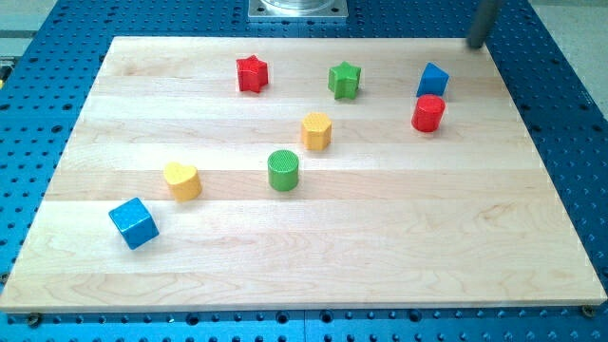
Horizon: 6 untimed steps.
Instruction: Slide the red circle parallel to the right of the hexagon
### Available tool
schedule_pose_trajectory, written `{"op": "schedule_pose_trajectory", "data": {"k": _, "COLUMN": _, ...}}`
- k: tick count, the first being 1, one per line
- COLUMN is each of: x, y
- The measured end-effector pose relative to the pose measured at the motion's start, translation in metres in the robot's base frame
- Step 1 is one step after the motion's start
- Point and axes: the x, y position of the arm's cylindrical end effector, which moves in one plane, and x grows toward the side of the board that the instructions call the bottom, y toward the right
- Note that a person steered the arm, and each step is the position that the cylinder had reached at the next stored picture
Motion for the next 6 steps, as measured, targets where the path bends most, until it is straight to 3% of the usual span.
{"op": "schedule_pose_trajectory", "data": {"k": 1, "x": 0.072, "y": -0.087}}
{"op": "schedule_pose_trajectory", "data": {"k": 3, "x": 0.168, "y": -0.080}}
{"op": "schedule_pose_trajectory", "data": {"k": 5, "x": 0.186, "y": -0.067}}
{"op": "schedule_pose_trajectory", "data": {"k": 6, "x": 0.141, "y": -0.063}}
